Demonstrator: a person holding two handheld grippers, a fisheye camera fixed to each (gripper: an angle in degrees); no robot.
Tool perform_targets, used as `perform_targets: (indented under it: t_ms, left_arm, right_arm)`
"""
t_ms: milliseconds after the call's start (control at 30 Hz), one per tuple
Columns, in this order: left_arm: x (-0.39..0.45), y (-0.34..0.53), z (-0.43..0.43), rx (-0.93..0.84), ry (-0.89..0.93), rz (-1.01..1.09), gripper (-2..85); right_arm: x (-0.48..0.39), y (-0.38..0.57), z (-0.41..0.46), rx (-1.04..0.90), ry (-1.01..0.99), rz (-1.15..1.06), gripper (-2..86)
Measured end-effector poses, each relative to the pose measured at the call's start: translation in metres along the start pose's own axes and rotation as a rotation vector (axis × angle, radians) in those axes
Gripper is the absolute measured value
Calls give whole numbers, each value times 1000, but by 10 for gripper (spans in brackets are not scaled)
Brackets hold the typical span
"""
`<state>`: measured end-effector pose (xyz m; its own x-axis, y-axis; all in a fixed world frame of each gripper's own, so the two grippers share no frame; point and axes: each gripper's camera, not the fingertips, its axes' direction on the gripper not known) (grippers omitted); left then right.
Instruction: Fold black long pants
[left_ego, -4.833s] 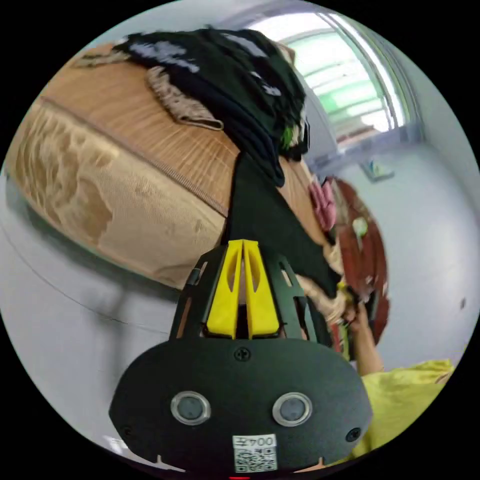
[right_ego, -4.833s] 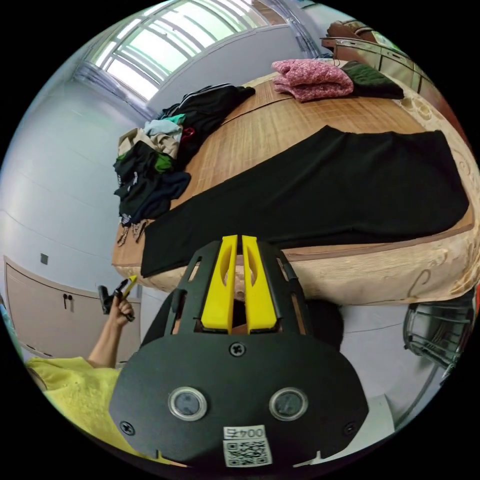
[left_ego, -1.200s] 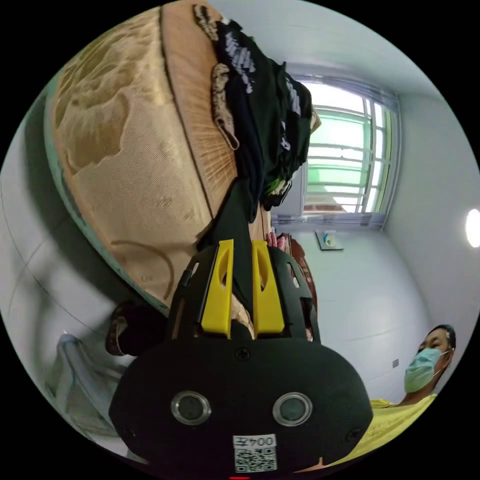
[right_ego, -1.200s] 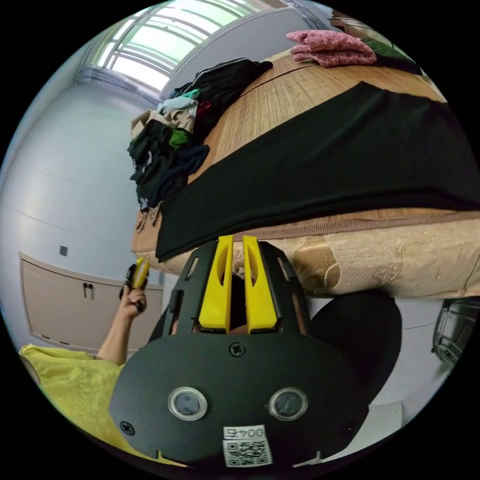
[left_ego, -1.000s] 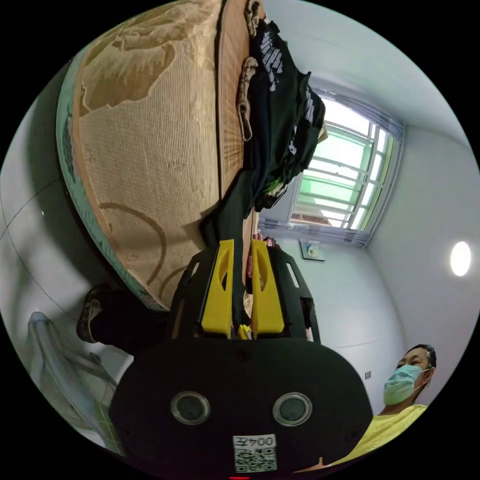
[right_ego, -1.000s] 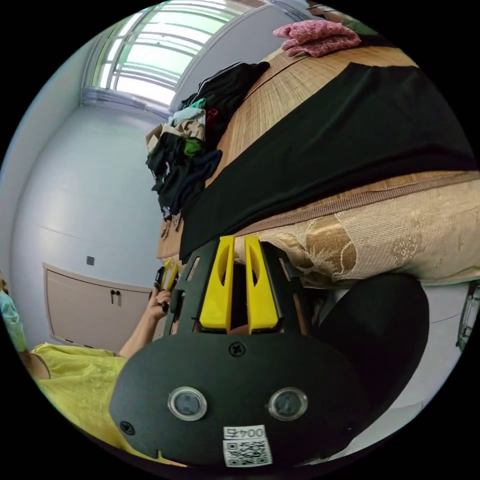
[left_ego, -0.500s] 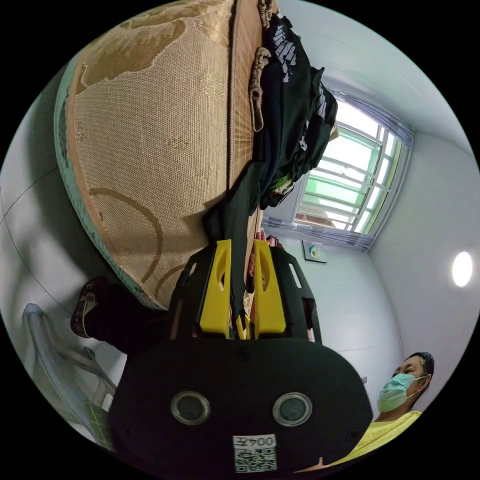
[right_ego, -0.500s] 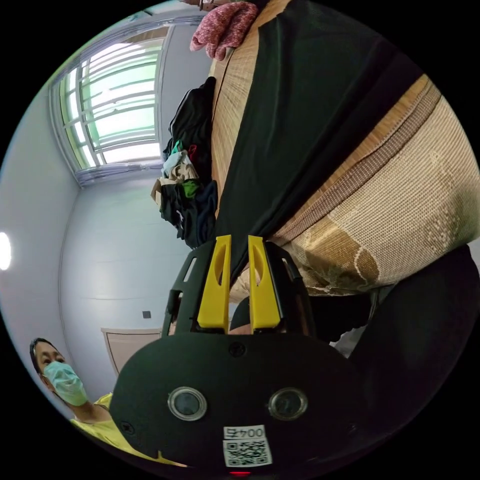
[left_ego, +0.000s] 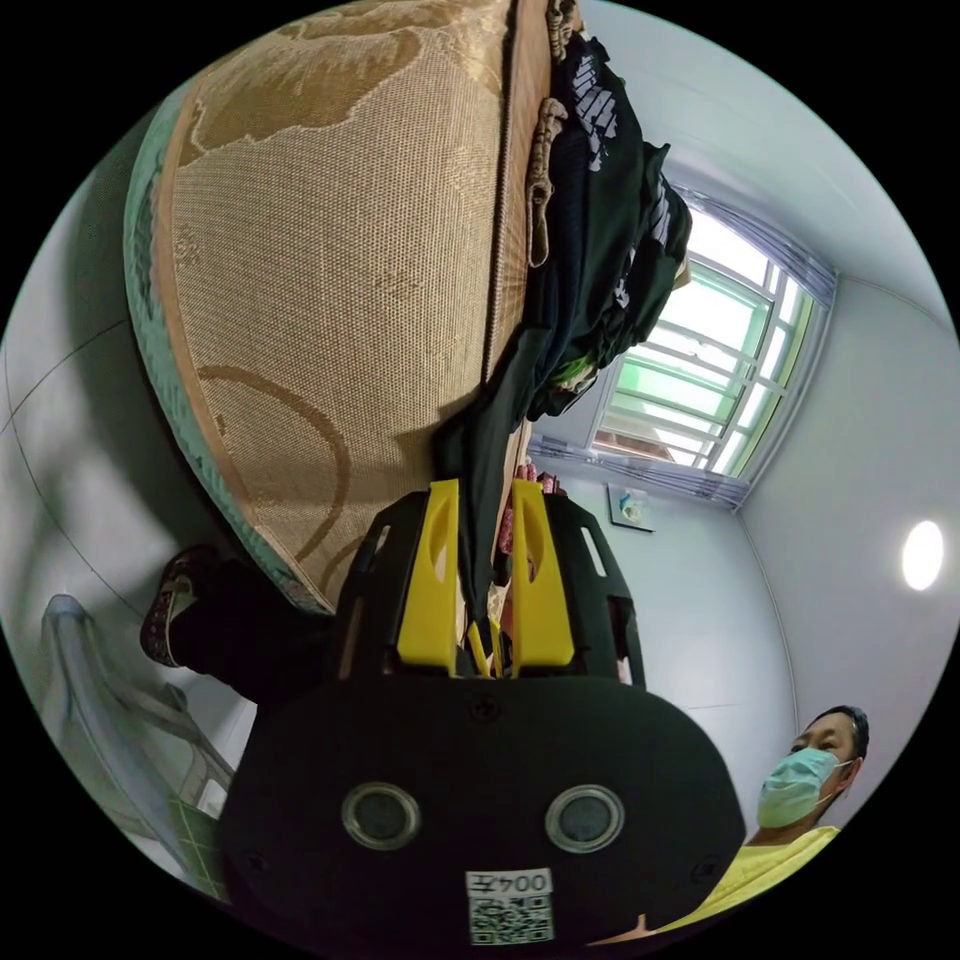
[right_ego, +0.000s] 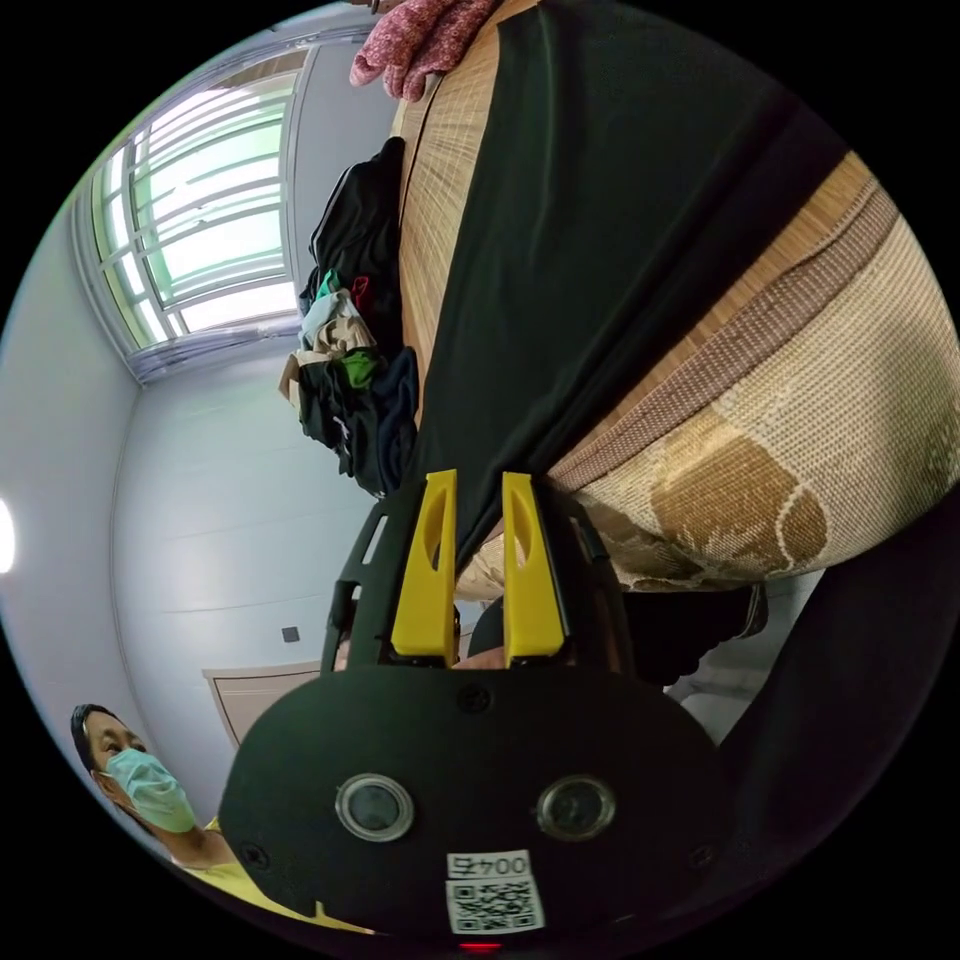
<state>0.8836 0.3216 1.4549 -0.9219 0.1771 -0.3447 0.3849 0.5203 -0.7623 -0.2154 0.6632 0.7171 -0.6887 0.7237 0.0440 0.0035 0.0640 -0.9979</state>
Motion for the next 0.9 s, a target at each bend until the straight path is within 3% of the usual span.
perform_targets:
  t_ms: [467,633,900]
  left_arm:
    - [-5,-3,-27,46,-1,27,84]
    - [-2,-6,-31,50,-37,56,44]
    - [44,-4,-35,6,-80,176,20]
  right_arm:
    - [-4,-9,0,33,16,0,62]
    - [-3,-9,2,24,31,5,26]
    - [-52,2,-7,18,67,-126,0]
